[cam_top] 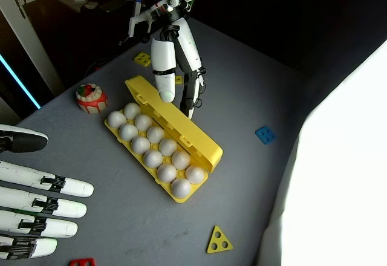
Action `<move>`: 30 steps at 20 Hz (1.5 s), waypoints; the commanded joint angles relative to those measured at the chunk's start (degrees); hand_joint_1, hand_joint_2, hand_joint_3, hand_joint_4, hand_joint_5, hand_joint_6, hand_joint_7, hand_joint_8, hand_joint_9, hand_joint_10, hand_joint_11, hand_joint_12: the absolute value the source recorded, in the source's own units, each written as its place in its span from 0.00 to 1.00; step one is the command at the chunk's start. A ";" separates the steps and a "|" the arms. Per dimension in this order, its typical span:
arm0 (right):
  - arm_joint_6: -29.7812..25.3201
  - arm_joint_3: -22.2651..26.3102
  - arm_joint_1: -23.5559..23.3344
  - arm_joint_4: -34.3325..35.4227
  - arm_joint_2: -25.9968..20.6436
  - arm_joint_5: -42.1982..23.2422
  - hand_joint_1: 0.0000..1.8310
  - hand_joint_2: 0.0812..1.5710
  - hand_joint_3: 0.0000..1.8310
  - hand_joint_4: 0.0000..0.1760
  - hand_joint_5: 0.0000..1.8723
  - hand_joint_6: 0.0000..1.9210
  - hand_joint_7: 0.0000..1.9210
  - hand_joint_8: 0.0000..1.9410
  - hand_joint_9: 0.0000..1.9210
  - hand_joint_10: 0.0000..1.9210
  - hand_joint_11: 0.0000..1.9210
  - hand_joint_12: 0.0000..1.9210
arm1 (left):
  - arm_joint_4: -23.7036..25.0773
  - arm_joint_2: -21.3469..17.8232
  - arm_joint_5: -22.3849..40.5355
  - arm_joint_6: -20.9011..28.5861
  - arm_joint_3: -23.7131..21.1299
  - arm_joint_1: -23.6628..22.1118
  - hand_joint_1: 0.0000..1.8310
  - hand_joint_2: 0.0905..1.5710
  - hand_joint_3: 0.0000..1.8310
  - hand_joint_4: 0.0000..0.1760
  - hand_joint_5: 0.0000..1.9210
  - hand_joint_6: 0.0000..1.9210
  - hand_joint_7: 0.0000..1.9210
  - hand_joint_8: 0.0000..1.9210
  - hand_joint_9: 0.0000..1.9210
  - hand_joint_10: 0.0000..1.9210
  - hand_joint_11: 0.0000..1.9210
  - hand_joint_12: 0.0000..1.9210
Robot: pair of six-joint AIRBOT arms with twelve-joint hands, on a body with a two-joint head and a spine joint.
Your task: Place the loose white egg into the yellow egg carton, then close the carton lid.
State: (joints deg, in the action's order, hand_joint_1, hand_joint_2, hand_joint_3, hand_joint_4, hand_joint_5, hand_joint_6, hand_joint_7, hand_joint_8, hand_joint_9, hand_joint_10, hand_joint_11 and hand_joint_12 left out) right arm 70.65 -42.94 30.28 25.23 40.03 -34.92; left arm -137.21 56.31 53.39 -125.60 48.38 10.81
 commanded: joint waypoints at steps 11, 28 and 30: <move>0.02 0.14 -0.12 -1.06 -0.20 -7.71 0.16 0.71 0.00 0.00 0.19 0.01 0.19 0.00 0.16 0.00 0.00 0.53 | 2.18 0.37 -5.82 -3.91 -7.93 -1.03 0.16 0.83 0.00 0.06 0.28 0.01 0.31 0.01 0.17 0.25 0.00 0.71; 0.15 0.14 0.13 -1.06 -0.15 -8.06 0.14 0.71 0.00 0.00 0.18 0.00 0.18 0.00 0.16 0.00 0.00 0.50 | 4.64 1.23 -11.80 -3.93 -10.58 5.78 0.16 0.83 0.00 0.02 0.29 0.01 0.31 0.01 0.16 0.29 0.00 0.71; 0.19 0.14 0.19 -1.06 -0.09 -8.07 0.15 0.70 0.00 0.00 0.19 0.00 0.19 0.00 0.17 0.01 0.00 0.54 | 4.97 1.33 -12.24 -3.93 -10.64 6.28 0.15 0.83 0.00 0.05 0.29 0.01 0.31 0.01 0.17 0.29 0.00 0.71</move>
State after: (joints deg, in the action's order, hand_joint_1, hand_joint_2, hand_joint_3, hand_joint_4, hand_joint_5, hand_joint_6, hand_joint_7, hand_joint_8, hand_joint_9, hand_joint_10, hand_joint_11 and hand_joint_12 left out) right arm 70.76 -42.92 30.81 25.21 40.12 -36.25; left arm -134.19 57.36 43.48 -129.64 37.91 17.32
